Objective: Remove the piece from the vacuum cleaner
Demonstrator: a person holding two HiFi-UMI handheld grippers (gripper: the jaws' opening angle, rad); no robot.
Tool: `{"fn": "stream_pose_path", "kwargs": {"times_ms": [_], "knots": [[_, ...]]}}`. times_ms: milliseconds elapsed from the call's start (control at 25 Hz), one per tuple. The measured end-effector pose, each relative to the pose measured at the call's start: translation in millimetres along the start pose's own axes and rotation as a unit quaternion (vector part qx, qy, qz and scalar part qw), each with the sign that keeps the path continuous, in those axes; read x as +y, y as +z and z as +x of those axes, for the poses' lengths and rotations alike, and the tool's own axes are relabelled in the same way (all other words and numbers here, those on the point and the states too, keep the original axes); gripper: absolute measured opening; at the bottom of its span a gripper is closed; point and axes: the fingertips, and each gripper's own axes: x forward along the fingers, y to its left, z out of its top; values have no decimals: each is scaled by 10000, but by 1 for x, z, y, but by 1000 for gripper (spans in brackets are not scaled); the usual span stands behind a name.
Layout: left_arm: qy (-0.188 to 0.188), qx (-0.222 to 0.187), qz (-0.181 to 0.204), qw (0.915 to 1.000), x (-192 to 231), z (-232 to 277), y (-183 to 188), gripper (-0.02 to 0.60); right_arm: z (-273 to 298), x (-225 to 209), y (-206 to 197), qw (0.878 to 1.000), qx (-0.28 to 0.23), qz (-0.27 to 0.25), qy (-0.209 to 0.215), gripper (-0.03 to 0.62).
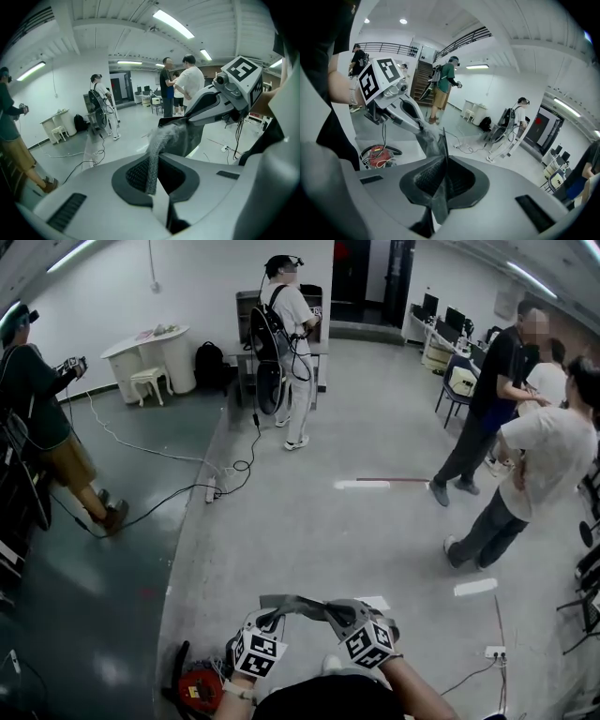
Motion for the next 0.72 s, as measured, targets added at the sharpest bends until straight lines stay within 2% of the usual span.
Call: {"fn": "stream_pose_path", "kwargs": {"times_ms": [160,280,720], "knots": [[86,-224,70,9997,1,-8,14,31,-10,-2,6,9998,-160,43,-129,51],[155,-207,146,9996,1,-10,16,31,-13,0,7,9995,-218,76,-206,51],[34,-402,195,9990,-18,-16,25,31,-35,5,-2,9987,-267,173,-408,51]]}}
